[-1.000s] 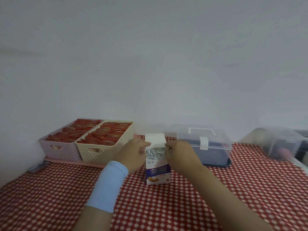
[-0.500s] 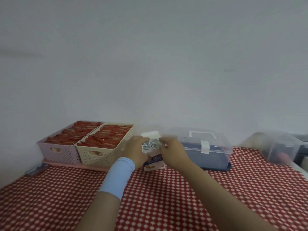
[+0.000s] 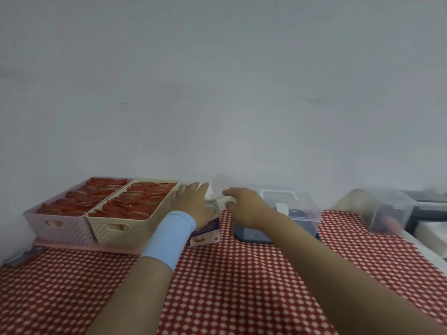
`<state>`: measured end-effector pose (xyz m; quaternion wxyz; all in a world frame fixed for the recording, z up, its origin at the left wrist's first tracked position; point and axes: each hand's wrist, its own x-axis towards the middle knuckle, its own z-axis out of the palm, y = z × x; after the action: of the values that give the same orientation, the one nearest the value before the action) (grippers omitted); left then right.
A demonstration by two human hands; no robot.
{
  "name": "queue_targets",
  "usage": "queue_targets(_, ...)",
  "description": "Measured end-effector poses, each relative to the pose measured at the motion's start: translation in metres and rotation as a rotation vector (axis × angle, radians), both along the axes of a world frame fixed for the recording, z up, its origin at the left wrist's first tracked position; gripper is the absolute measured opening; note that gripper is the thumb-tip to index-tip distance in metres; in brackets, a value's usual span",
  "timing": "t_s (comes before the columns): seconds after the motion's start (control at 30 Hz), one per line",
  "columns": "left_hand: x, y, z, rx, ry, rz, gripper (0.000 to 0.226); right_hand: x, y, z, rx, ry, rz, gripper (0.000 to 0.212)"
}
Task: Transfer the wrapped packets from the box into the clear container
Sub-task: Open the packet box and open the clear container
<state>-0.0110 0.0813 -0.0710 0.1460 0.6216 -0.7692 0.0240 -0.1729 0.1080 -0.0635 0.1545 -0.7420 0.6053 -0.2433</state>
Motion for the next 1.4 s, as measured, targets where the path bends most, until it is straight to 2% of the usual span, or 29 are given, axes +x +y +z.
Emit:
queue_targets(0.1, -0.033, 0.005, 0.019, -0.063, 0.095, -0.106, 0.062, -0.037, 0.011, 0.011, -0.105, 0.037, -0.057, 0.037)
queue_targets(0.2, -0.070, 0.007, 0.027, 0.031, 0.202, -0.282, 0.056, -0.076, 0.018, 0.009, -0.164, 0.187, -0.135, 0.035)
queue_targets(0.3, -0.102, 0.004, 0.024, 0.139, 0.125, -0.355, 0.058, -0.105, 0.021, -0.002, -0.101, 0.453, -0.167, 0.055)
queue_targets(0.4, -0.118, -0.002, 0.015, 0.222, -0.007, -0.349, 0.068, -0.118, 0.017, -0.016, -0.097, 0.527, -0.143, 0.067)
queue_targets(0.53, -0.124, -0.007, 0.004, 0.222, -0.042, -0.331, 0.068, -0.123, 0.012, -0.026, -0.223, 0.588, -0.128, 0.041)
queue_targets(0.63, -0.122, -0.010, -0.003, 0.174, -0.033, -0.323, 0.075, -0.122, 0.010, -0.028, -0.248, 0.631, -0.102, 0.033)
queue_targets(0.87, -0.122, -0.015, -0.011, 0.067, 0.011, -0.336, 0.065, -0.126, 0.001, -0.015, -0.260, 0.456, -0.176, 0.028)
queue_targets(1.0, -0.120, -0.021, -0.005, 0.057, -0.030, -0.369, 0.062, -0.132, 0.000, -0.009, -0.267, 0.312, -0.228, 0.024)
queue_targets(1.27, -0.119, -0.034, 0.013, -0.050, 0.140, -0.410, 0.042, -0.158, -0.009, -0.007, -0.431, 0.172, -0.398, 0.060)
queue_targets(1.4, -0.128, -0.048, 0.018, -0.245, 0.174, -0.385, 0.032, -0.165, -0.012, -0.019, -0.575, 0.064, -0.585, 0.053)
